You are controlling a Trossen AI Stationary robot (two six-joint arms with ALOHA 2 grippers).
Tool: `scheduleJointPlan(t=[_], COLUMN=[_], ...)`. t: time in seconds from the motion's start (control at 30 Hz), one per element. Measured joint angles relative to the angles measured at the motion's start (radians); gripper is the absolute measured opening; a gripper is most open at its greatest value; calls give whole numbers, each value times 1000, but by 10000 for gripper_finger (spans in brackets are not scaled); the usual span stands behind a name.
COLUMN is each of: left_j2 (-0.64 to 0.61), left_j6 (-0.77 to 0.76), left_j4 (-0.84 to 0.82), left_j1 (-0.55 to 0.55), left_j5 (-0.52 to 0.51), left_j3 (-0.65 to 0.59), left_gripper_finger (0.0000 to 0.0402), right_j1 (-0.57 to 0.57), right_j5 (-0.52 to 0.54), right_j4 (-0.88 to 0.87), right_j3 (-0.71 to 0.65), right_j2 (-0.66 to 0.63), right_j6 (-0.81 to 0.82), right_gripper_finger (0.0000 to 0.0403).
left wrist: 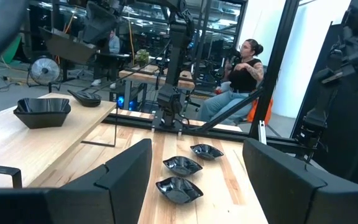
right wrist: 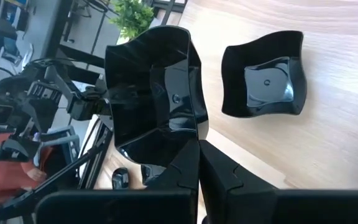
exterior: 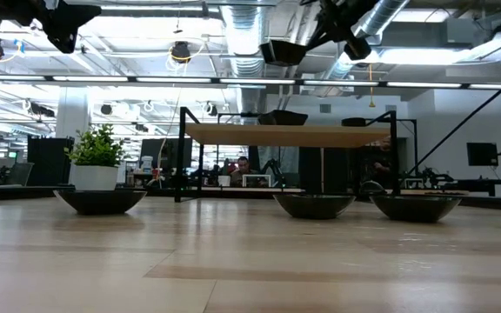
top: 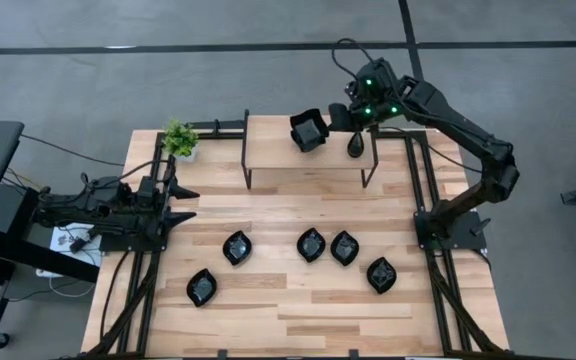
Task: Pick & Place Mini shaped plates
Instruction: Stack the black plate on top of the black plate on the shelf
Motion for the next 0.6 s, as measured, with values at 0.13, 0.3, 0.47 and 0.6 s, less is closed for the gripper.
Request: scheduleJointPlan(t=[0.13,0.3,0.47,0.6], left_j2=[0,0,0,0], left_j6=[0,0,0,0], left_j4=[5,7,13,17], left_j1=[0,0,0,0], left_j5=[0,0,0,0], left_j3=[0,-1,-1,-1], left_gripper_finger=[255,255,255,255], right_j1=[-1,-33,-65,-71], right_j5=[-18,-57,-82,-98], right_j4=[0,1,0,-29], right_j3=[0,0,0,0], right_j2=[0,1,4,36], right_j6=[-4,-2,13,6], right_gripper_finger=[0,0,0,0])
